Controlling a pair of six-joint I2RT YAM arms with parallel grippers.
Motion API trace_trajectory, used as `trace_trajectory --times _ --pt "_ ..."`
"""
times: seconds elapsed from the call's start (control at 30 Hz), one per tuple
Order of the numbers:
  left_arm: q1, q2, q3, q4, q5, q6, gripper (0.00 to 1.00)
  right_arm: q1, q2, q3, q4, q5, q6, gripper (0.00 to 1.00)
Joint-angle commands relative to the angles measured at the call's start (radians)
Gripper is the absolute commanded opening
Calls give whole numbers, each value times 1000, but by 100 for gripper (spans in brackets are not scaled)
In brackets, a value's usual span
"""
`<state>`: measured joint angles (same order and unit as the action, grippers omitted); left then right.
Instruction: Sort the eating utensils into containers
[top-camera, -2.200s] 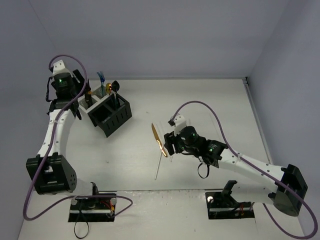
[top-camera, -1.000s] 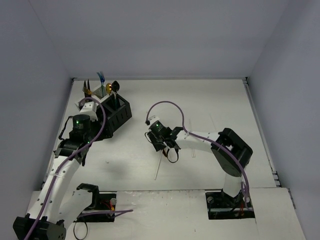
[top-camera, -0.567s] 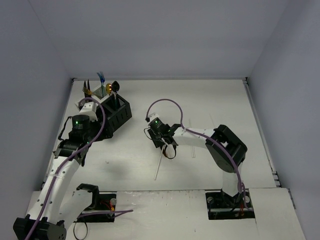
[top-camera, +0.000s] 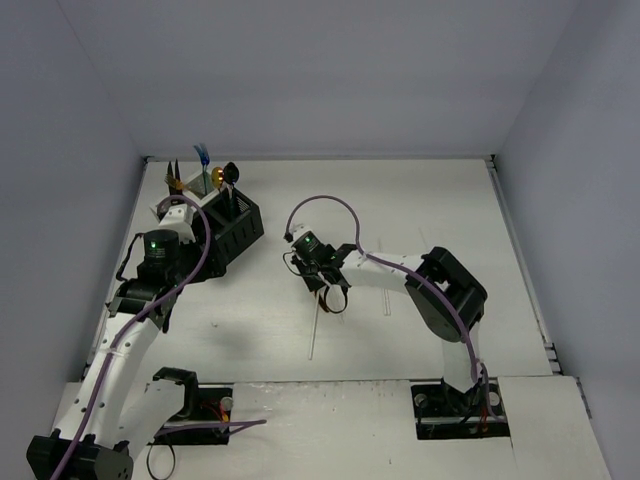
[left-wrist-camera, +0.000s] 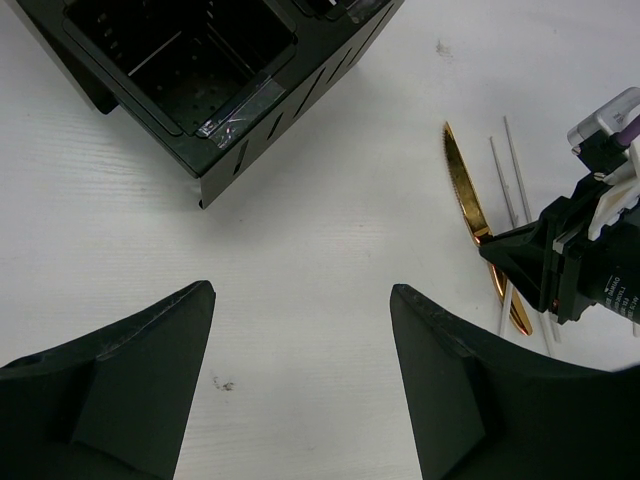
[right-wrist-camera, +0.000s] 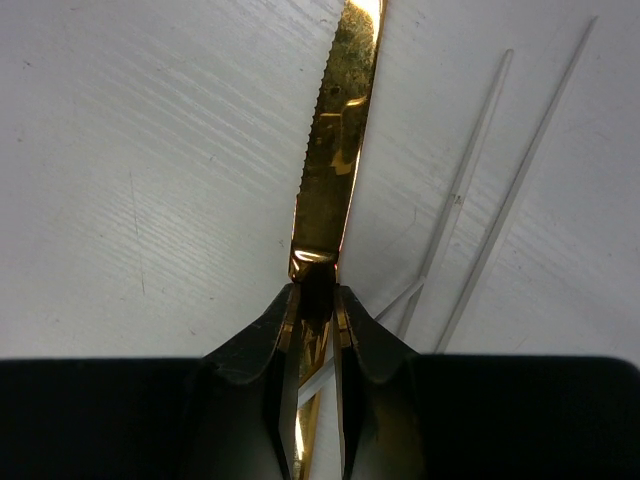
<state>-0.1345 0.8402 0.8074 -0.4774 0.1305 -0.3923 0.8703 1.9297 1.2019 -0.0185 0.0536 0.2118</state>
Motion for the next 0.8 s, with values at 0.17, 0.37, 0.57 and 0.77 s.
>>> trace_trajectory --times 0.17,0.37,0.57,0.77 --pt "13 -4 4 48 9 9 68 -11 -85 65 66 38 -49 0" --pt "14 -5 2 51 12 7 68 -31 -129 57 112 66 -83 0" --pt "15 -6 -2 62 32 3 68 -65 -171 53 148 69 -126 0" --pt "15 -10 -8 100 82 -2 68 -84 -221 60 184 92 -179 0"
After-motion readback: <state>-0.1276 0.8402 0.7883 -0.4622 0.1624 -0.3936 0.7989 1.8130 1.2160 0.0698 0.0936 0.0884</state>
